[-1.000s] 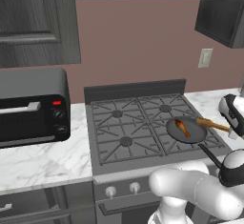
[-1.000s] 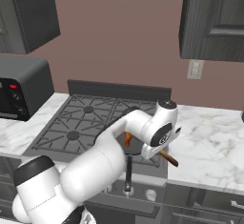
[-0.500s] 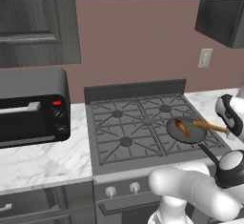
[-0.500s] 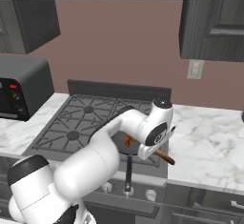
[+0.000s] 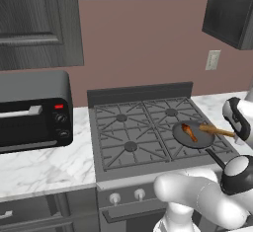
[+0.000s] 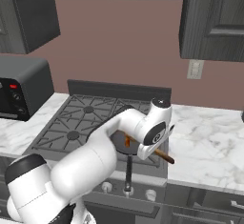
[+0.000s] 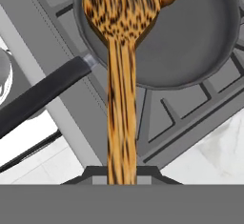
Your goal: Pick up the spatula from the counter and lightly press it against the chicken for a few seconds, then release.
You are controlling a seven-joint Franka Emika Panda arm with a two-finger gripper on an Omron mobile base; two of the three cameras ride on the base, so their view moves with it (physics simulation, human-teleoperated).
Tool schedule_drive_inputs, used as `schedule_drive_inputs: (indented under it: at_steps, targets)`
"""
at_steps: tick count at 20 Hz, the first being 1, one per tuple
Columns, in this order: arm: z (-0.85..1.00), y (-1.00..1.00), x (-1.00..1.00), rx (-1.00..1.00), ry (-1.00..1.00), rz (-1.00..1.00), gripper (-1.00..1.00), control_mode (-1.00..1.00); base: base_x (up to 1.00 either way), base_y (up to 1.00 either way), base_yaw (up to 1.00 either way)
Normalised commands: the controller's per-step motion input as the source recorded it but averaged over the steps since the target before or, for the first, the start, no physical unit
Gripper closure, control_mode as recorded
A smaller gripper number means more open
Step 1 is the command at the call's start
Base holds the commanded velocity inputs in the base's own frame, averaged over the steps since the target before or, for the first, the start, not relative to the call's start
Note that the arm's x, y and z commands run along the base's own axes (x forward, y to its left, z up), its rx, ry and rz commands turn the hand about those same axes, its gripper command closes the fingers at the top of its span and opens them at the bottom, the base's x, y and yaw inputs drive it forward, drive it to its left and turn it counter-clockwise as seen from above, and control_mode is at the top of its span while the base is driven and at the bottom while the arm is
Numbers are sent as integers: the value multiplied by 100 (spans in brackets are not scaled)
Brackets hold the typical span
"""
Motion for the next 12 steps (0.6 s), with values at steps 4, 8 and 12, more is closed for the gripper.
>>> schedule_drive_inputs:
  at_steps: [4, 8, 12]
  targets:
    - [1, 0, 5, 0, 0, 2, 100, -100, 0, 0, 0]
    - [0, 4, 12, 0, 0, 1, 100, -100, 0, 0, 0]
    - [0, 8, 14, 0, 0, 0, 100, -100, 0, 0, 0]
